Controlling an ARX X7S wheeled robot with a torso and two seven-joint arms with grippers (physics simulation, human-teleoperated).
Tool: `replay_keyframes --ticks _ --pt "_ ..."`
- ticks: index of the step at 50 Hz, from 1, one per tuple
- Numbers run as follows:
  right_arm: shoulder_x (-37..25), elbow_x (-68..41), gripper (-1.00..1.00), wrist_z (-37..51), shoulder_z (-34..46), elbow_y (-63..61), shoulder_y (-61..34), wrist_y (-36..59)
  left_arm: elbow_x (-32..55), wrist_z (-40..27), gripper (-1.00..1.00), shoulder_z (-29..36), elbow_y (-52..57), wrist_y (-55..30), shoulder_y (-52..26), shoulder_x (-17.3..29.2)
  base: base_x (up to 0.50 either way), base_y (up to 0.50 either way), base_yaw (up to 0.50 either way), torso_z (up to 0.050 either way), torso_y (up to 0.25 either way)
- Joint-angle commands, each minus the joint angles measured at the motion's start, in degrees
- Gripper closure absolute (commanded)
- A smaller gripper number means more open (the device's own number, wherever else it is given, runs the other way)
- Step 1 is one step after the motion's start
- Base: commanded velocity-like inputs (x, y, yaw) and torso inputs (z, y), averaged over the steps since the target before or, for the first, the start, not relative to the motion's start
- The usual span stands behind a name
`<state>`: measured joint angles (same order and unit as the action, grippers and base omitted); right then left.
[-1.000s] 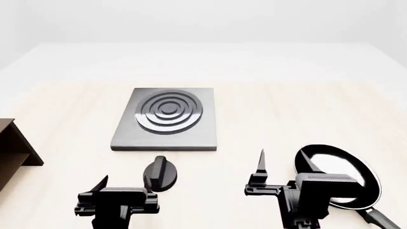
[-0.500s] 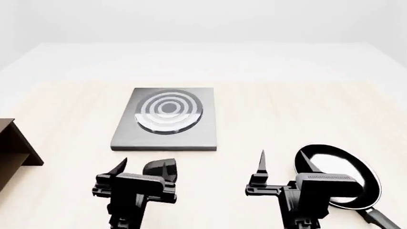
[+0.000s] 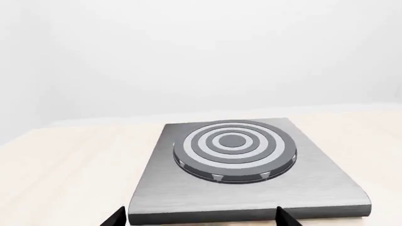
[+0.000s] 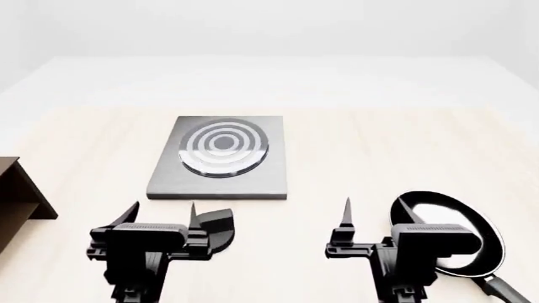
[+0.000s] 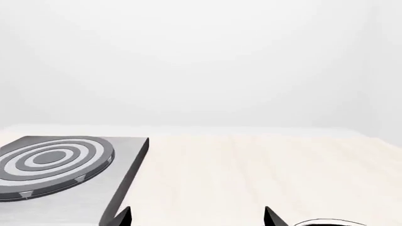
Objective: Turn on the stove and put the frying pan on it.
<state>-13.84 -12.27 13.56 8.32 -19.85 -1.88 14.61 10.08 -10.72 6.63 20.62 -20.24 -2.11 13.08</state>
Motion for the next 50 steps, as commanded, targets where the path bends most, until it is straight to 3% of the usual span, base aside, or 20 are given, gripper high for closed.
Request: replay_keyframes --ticks 1,10,20,26,38,40,45,50 --pt "-0.98 0.58 -1.0 1.57 0.4 -3.43 0.36 2.74 0.93 0.24 -1.0 0.33 2.78 -1.19 1.81 1.04 0.0 0.0 0.0 0.0 0.0" --pt "-3.77 -1.67 -1.0 1.24 -0.91 -10.18 1.22 7.65 0.17 0.54 -1.0 1.16 3.57 0.29 2.75 2.12 0.0 0.0 0.0 0.0 0.0" --pt "-10.99 -8.65 -1.0 -1.59 -2.68 -21.2 -2.05 23.73 0.93 0.97 -1.0 0.69 3.12 2.11 3.94 2.73 0.0 0.0 0.0 0.0 0.0" --pt "-15.35 -13.15 -1.0 -1.82 -3.72 -26.4 -7.6 36.27 1.39 1.2 -1.0 0.48 3.28 2.75 4.35 3.09 0.0 0.0 0.0 0.0 0.0" --pt "-23.9 -17.29 -1.0 -3.61 -4.46 -32.72 -18.17 51.37 1.69 1.33 -1.0 0.81 2.82 3.51 4.69 3.36 0.0 0.0 0.0 0.0 0.0" --pt "-26.8 -13.35 -1.0 -2.46 -1.82 -33.97 -18.72 48.34 1.64 1.32 -1.0 0.93 2.73 3.67 4.77 3.39 0.0 0.0 0.0 0.0 0.0" --pt "-28.08 -17.52 -1.0 -3.57 -4.47 -36.93 -24.58 56.73 1.5 1.3 -1.0 1.06 2.49 4.22 5.01 3.6 0.0 0.0 0.0 0.0 0.0" --pt "-32.52 -19.23 -1.0 -4.76 -0.67 -37.59 -32.54 64.92 1.61 1.29 -1.0 0.99 2.56 4.51 5.25 3.86 0.0 0.0 0.0 0.0 0.0"
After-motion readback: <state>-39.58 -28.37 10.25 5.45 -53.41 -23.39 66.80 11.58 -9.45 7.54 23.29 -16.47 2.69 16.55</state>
